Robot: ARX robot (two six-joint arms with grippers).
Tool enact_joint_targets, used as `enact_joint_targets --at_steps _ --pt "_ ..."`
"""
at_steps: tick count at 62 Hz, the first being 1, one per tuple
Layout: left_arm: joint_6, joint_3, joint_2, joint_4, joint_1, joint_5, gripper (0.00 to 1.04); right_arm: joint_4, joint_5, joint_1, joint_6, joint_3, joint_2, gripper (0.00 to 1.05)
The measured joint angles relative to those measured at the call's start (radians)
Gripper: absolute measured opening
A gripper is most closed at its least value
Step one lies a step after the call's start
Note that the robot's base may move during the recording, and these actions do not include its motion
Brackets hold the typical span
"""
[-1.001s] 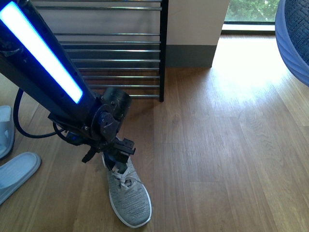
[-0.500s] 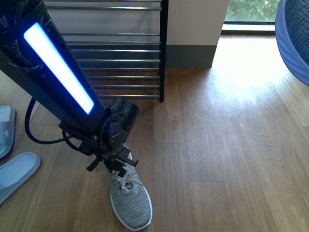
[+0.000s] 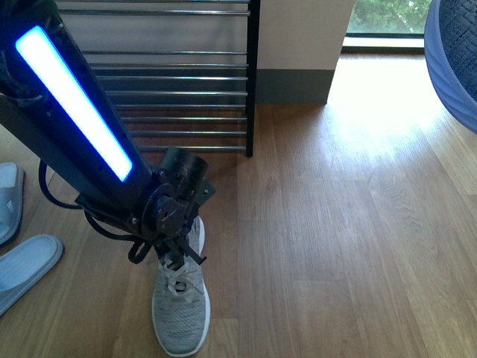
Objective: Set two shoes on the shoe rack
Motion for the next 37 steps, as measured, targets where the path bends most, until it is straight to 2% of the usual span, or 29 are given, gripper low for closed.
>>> enact_joint_targets --at_steps 9,20,24,30,37 --pt "0.280 -0.040 -0.064 0.067 -0.008 0.068 0.02 0.000 0.000 0.000 0.000 0.000 0.000 0.01" --pt "0.711 -0.120 -0.126 0.216 -0.037 0.232 0.02 0.000 0.000 0.000 0.000 0.000 0.000 0.01" --pt "0.935 -0.163 -0.135 0.282 -0.055 0.335 0.02 0.000 0.000 0.000 0.000 0.000 0.000 0.01" --pt "1.246 -0.232 -0.151 0.299 -0.093 0.475 0.02 0.000 0.000 0.000 0.000 0.000 0.000 0.01" --pt "1.516 -0.322 -0.164 0.301 -0.148 0.604 0.02 0.000 0.000 0.000 0.000 0.000 0.000 0.01"
